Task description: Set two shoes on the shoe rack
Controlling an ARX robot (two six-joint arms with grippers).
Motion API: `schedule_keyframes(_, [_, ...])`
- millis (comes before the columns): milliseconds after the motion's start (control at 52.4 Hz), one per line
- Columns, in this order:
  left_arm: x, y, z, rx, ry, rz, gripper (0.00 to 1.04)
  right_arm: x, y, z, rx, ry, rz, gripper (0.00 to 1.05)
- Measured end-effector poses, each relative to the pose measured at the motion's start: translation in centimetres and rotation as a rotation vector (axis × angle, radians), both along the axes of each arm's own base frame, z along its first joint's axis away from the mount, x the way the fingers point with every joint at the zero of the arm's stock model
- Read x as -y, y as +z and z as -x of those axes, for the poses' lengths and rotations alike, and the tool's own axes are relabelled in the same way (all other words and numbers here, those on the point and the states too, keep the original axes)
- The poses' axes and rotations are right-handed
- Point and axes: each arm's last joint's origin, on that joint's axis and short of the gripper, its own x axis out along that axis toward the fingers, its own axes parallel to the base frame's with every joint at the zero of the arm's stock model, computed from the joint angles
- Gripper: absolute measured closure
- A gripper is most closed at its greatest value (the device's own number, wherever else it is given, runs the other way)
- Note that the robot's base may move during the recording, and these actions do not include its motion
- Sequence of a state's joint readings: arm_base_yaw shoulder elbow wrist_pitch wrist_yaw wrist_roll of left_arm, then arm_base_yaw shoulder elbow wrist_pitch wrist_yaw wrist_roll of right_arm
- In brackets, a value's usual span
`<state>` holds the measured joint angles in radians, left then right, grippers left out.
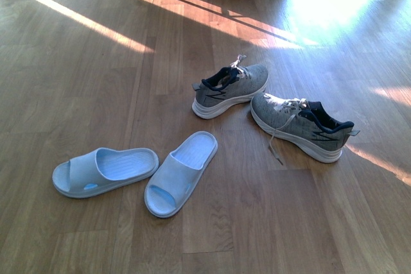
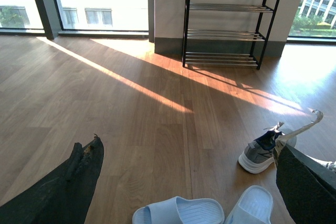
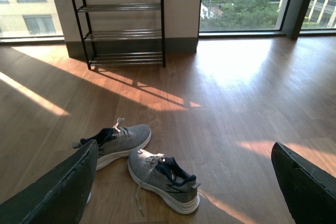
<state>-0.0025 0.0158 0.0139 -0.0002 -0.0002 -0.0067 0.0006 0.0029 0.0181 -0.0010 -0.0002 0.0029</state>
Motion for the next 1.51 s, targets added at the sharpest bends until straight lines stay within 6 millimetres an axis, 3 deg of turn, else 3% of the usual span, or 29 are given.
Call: schedule_keyframes(1507, [0.0, 0.0, 0.0, 0.0, 0.0, 0.0, 0.09, 0.0, 0.0, 0.0, 0.0, 0.0, 0.0, 0.09])
